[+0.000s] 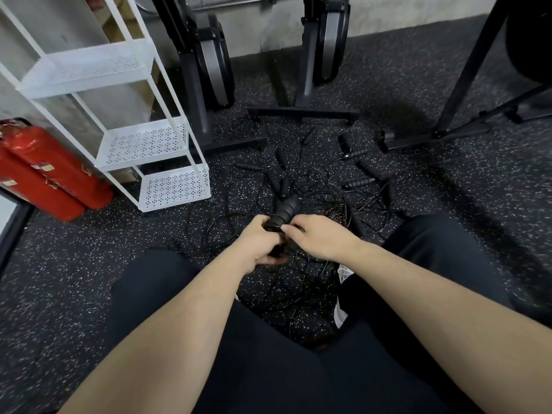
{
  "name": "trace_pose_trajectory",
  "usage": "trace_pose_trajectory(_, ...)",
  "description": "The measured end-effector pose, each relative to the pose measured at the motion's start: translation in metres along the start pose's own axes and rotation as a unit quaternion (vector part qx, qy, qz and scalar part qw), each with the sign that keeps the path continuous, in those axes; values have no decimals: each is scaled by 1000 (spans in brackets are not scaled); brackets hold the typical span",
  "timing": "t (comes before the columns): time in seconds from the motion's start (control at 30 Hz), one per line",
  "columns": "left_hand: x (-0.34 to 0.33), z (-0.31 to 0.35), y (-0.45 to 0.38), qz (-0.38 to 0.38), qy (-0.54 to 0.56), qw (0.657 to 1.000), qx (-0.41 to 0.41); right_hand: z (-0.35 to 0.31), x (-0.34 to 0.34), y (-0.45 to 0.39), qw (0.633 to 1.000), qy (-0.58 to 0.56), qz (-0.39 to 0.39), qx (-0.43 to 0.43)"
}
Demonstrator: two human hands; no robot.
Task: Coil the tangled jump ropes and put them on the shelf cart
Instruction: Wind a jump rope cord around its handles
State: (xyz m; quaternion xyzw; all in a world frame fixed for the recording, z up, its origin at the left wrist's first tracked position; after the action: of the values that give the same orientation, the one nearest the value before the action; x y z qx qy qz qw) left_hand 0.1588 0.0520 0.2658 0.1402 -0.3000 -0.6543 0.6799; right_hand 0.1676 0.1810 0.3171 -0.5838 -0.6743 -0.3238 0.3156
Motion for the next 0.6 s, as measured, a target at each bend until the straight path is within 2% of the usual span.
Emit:
trace_pose_trajectory(0.1,3,6,2,1,88,996,13,6,1,0,998,-56,-13,-30)
trace_pose_trajectory(0.23,1,17,9,-37,162,986,31,19,1,-1,983,-156,-21,-92)
trace_pose_trajectory(0.4,1,27,18,-75,161,984,9,34,11,-4,964,-214,6,-156)
trace_pose_trajectory(0.6,-1,33,26,-108,165,980,-22,31,-3,6,910,-354,-93,-194)
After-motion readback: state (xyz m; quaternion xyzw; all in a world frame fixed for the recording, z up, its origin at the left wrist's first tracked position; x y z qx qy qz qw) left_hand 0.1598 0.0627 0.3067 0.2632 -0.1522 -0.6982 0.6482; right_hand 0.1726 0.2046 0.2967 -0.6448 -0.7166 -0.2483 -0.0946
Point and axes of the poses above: each hand's wrist, its own y-axis away from the middle knuckle, its own x-axis out of the back of the hand, z = x × y, the point moved 8 cm from there along -y, towards the middle knuckle, and after that the axes turned 14 degrees about z, right-handed, at the moved point
